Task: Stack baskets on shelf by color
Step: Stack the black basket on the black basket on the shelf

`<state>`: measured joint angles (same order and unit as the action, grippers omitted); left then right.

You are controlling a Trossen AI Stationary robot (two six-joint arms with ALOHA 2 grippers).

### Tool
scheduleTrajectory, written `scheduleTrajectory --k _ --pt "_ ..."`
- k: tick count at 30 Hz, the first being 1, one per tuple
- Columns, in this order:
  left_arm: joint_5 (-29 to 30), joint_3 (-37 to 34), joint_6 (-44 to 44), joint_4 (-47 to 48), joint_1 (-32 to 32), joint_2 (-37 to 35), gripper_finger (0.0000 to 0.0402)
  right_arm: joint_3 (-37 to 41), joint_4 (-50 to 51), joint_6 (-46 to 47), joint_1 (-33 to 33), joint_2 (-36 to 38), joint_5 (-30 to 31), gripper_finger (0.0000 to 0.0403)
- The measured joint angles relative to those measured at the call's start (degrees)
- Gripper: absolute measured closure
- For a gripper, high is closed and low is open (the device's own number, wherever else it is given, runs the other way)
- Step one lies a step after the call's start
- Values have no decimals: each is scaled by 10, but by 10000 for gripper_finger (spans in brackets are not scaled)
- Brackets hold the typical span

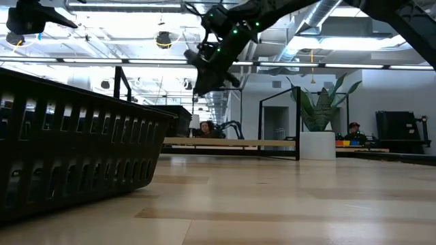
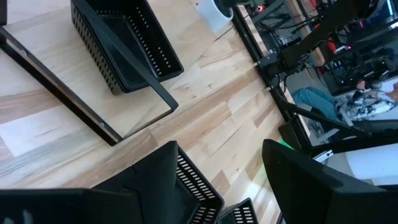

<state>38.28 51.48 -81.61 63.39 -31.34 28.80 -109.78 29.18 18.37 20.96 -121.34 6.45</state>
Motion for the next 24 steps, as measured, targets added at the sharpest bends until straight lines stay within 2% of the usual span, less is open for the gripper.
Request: scheduleTrajectory --k 3,6,9,14,18,24 --pt "0 0 5 0 0 0 175 -1 -16 -50 -9 0 -104 306" --pt "1 0 11 2 0 0 175 -1 -13 -130 -42 0 -133 306" --pt "1 0 15 2 0 0 175 -1 -20 -174 -77 0 -122 306" --pt "1 0 16 2 0 0 175 0 -18 -186 -117 -24 -77 306" --pt "1 0 14 2 0 0 175 -1 -11 -187 -132 -46 -37 306" --pt "-2 0 10 2 0 0 175 -1 28 -185 -131 -47 -32 306"
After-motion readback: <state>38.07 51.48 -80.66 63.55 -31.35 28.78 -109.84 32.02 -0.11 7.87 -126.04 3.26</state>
